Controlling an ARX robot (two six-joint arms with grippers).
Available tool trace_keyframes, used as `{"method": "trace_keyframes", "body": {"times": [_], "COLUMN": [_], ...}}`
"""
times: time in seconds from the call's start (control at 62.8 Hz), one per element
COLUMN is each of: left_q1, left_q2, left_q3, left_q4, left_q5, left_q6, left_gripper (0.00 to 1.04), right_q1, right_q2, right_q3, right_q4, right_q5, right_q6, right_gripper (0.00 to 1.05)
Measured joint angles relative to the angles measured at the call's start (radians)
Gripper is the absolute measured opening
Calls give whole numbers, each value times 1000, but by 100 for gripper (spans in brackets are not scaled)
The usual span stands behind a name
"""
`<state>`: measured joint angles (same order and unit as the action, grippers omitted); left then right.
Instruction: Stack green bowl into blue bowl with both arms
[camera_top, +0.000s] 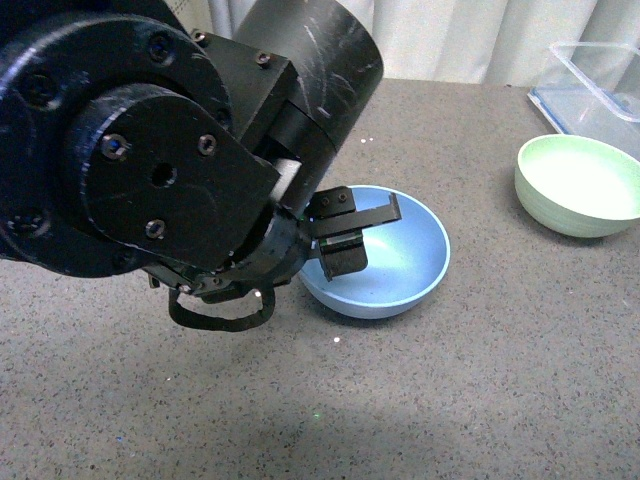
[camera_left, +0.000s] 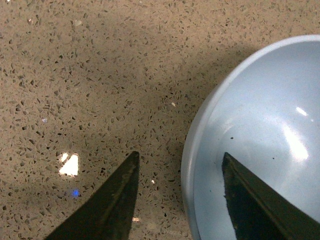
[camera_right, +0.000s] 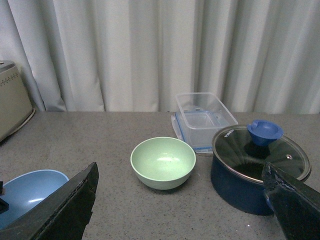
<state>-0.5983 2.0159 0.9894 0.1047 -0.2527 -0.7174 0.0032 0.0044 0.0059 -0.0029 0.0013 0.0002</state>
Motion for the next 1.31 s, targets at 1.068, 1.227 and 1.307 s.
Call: {"method": "trace_keyframes", "body": {"times": [1.068, 1.227, 1.307], "left_q1": [550, 594, 595], "left_q2": [-1174, -1197, -1273], "left_q3": [-739, -968, -967], "left_q4": [-50, 607, 616], "left_q5": [211, 250, 253], "left_q6": [42, 485, 610], "left_gripper": [98, 67, 53], "right_q1": [0, 0, 0], "right_q2": [0, 0, 0], "right_q3": [0, 0, 0], "right_q4": [0, 0, 0], "right_q5": [0, 0, 0], "right_q6": [0, 0, 0], "right_gripper": [96, 96, 96]}}
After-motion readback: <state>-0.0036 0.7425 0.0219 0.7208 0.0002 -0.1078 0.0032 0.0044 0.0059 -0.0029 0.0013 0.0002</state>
